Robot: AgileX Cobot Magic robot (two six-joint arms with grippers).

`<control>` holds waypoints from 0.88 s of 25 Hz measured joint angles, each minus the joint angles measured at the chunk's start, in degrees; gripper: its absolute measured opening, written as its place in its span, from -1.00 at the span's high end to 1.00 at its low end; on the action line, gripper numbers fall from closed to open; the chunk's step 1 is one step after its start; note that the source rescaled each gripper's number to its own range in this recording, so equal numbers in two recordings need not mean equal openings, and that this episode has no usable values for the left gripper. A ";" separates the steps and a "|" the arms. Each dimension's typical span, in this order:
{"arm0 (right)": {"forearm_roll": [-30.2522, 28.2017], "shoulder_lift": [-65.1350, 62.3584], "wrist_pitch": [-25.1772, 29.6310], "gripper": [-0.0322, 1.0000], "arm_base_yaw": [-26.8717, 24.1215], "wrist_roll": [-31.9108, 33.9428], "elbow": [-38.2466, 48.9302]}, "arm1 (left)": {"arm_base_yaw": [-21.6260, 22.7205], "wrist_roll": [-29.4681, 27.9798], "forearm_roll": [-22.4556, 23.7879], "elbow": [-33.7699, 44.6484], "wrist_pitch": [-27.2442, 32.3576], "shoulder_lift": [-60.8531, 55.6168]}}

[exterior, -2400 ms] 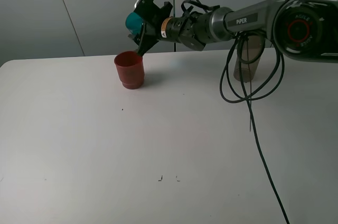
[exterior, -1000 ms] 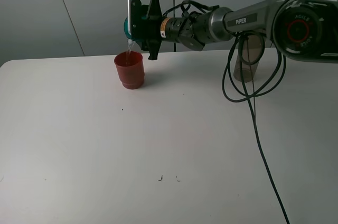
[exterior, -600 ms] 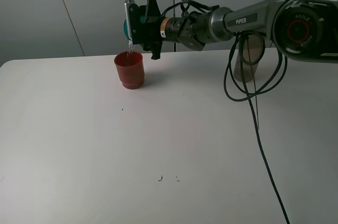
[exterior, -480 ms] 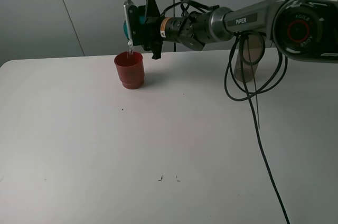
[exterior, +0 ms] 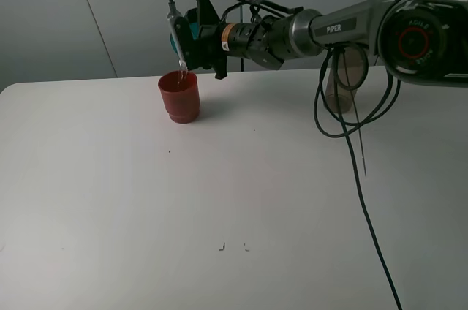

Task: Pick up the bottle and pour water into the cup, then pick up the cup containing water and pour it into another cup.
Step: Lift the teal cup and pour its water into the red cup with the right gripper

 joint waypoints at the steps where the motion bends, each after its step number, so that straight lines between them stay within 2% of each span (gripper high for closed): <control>1: 0.00 0.00 0.00 0.81 0.00 -0.94 0.00 | 0.00 0.00 0.00 0.00 0.00 0.00; 15: 1.39 0.00 -1.33 0.81 0.00 -14.56 -0.12 | 0.00 0.00 0.00 0.00 0.00 0.00; 22: 1.39 0.00 -4.66 0.81 0.00 -16.77 -0.23 | 0.00 0.00 0.00 0.00 0.00 0.00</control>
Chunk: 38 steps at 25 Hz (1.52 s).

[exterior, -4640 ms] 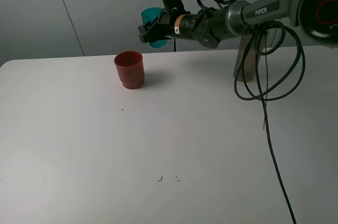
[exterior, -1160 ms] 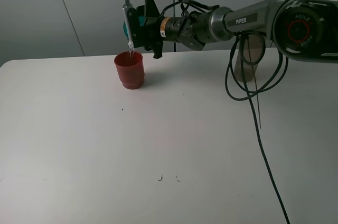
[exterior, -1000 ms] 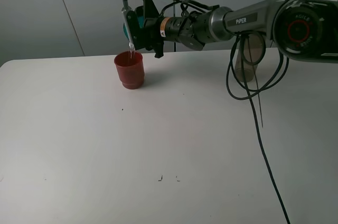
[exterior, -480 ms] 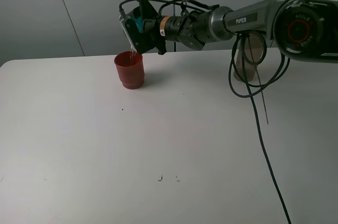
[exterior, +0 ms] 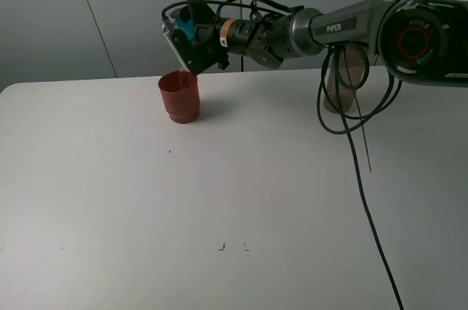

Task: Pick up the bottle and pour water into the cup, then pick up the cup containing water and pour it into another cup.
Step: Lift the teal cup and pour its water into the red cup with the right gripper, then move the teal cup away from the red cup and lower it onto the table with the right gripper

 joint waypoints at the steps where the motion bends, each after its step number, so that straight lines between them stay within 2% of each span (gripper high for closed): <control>1: 0.00 0.00 -0.43 0.81 0.00 -0.51 0.00 | 0.00 0.00 0.00 0.00 0.00 0.00; 10: 0.00 0.00 -2.63 0.81 0.00 -4.15 0.00 | 0.00 0.00 0.00 0.00 0.00 0.00; 16: -0.11 0.00 -2.63 0.81 0.09 -4.24 0.00 | 0.00 0.00 0.00 0.00 0.00 0.00; 18: -0.11 0.00 -2.63 0.81 0.09 -1.78 0.00 | 0.00 0.00 0.00 0.00 0.00 0.00; 20: -0.11 0.00 -2.63 0.81 0.09 3.24 0.00 | 0.00 0.00 0.00 0.00 0.00 0.00; 23: -0.21 0.00 -2.63 0.81 0.09 16.80 0.00 | 0.00 0.00 0.00 0.00 0.00 0.00; 26: -0.33 -0.22 -0.76 0.81 0.09 37.55 -0.09 | 0.00 0.00 0.00 0.00 0.00 0.00; 28: -1.03 -0.95 2.44 0.81 0.09 48.77 -0.09 | 0.00 0.00 0.00 0.00 0.00 0.00; 33: -1.43 -3.39 9.45 0.81 0.09 71.93 -0.09 | 0.00 0.00 0.00 0.00 0.00 0.00; 38: -1.41 -5.83 16.50 0.81 0.09 87.05 0.03 | 0.00 0.00 0.00 0.00 0.00 0.00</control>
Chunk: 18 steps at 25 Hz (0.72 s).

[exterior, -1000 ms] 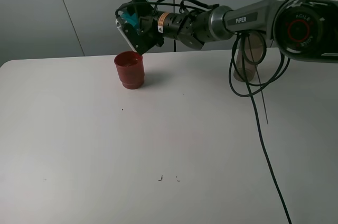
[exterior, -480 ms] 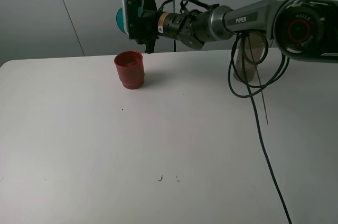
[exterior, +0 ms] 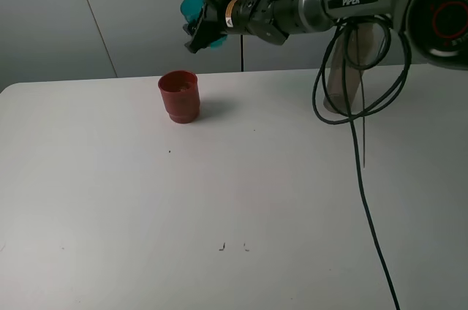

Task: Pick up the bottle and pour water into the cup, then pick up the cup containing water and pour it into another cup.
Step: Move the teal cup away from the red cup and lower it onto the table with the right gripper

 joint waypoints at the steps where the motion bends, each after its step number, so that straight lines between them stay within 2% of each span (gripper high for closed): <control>1: 0.49 -1.12 1.06 0.81 0.00 1.83 0.74 | 0.00 0.00 0.00 0.00 0.00 0.00; 4: 3.74 -4.49 1.46 0.81 0.00 3.91 5.12 | 0.00 0.00 0.00 0.00 0.00 0.00; 10: 11.83 -14.06 -0.22 0.81 -0.12 3.87 19.50 | 0.00 0.00 0.00 0.00 0.00 0.00; 18: 16.21 -28.26 -2.61 0.81 -2.86 3.72 39.64 | 0.00 0.00 0.00 0.00 0.00 0.00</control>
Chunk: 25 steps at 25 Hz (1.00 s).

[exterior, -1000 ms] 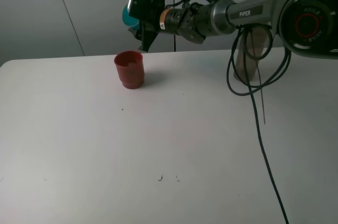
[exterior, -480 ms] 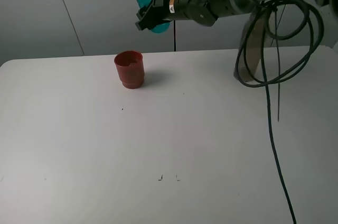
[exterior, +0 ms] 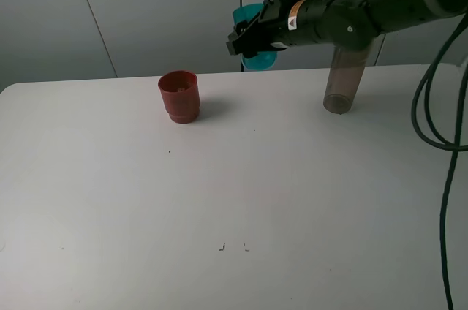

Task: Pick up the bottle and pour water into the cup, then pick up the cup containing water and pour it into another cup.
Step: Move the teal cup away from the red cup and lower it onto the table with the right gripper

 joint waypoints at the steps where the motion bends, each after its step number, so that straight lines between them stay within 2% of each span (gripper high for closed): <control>1: 0.85 -1.39 -0.39 0.81 -0.17 -0.37 2.37 | 0.00 0.00 0.00 0.00 0.00 0.00; 11: 13.70 -15.38 -3.26 0.81 -1.59 -5.74 22.54 | 0.00 0.00 0.00 0.00 0.00 0.00; 15: 15.36 -19.22 -5.19 0.81 -3.59 -6.24 30.19 | 0.00 0.00 0.00 0.00 0.00 0.00; 18: 16.41 -20.51 -9.86 0.81 -5.76 -6.32 35.94 | 0.00 0.00 0.00 0.00 0.00 0.00; 22: 18.61 -20.62 -19.79 0.81 -8.70 -7.01 43.35 | 0.00 0.00 0.00 0.00 0.00 0.00; 25: 23.53 -20.66 -27.21 0.81 -9.29 -12.20 46.80 | 0.00 0.00 0.00 0.00 0.00 0.00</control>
